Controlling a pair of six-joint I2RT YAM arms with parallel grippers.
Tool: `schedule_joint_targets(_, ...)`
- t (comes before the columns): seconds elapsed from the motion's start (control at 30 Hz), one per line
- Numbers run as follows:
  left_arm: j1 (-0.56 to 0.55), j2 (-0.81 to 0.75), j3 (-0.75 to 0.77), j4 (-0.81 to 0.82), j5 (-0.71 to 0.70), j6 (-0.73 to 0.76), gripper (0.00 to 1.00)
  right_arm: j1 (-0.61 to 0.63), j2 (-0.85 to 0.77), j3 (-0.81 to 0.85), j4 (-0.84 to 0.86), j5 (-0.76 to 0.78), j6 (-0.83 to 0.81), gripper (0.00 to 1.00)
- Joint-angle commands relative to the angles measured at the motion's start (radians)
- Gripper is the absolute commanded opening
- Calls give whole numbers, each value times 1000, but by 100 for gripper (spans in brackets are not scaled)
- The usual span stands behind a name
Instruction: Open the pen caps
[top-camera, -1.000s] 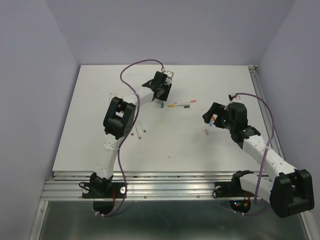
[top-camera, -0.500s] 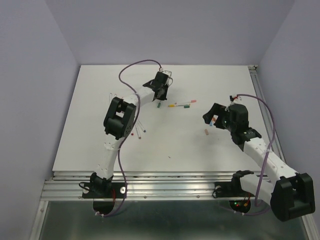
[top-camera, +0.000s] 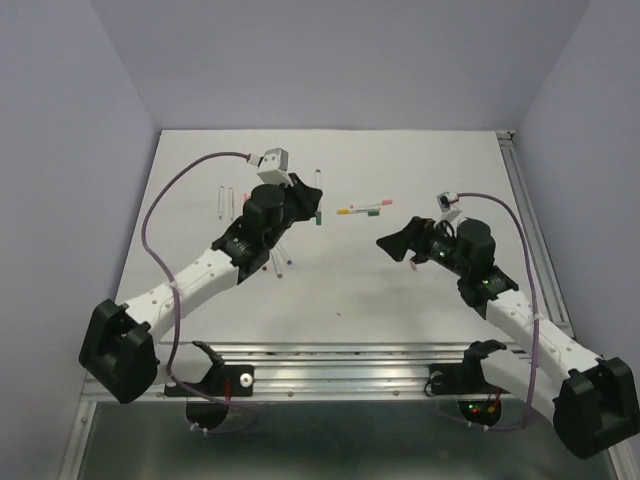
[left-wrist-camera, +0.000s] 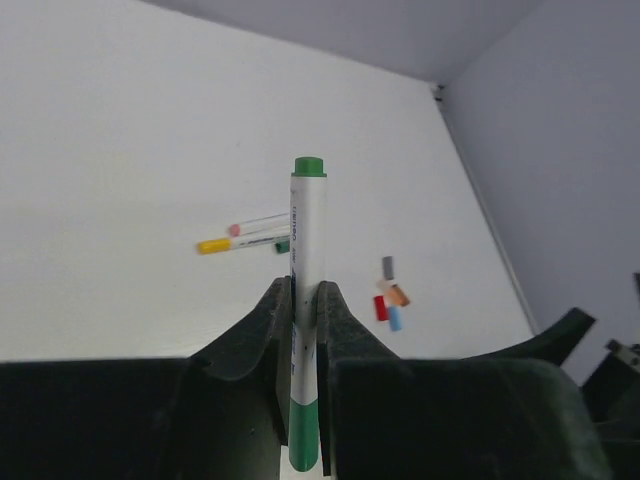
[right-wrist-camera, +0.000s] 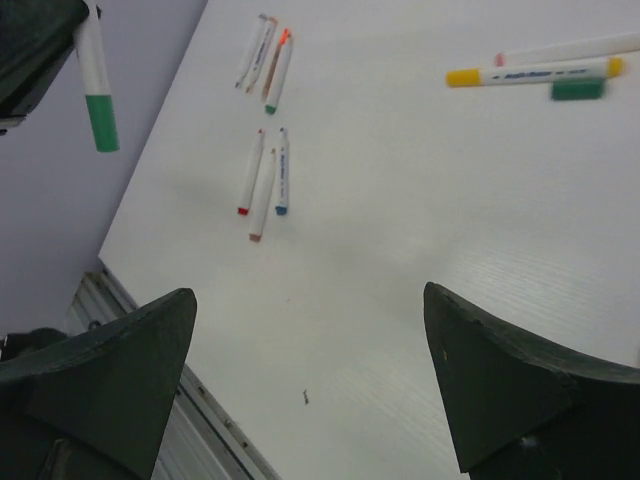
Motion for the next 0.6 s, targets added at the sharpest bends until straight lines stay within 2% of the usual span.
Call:
schedule_joint_targets(0.0, -127, -130, -142, 166, -168, -199, 0, 190, 31, 38, 99, 21, -16, 100)
schedule_joint_targets(0.03, -156, -160, -174, 166, -241, -250, 0, 267, 45, 53, 99, 45, -21, 100)
schedule_joint_targets(0.23, -305, -327, -260, 183, -493, -331, 0, 422, 172, 151, 165, 65, -27, 100)
schedule_joint_targets(0.43, -382, -344, -281, 176, -610, -384, 0, 485, 249, 220, 203, 103, -37, 100)
schedule_joint_targets(0.57, -428, -329, -262, 151, -689, -394, 0, 508, 309, 280, 228, 111, -27, 94)
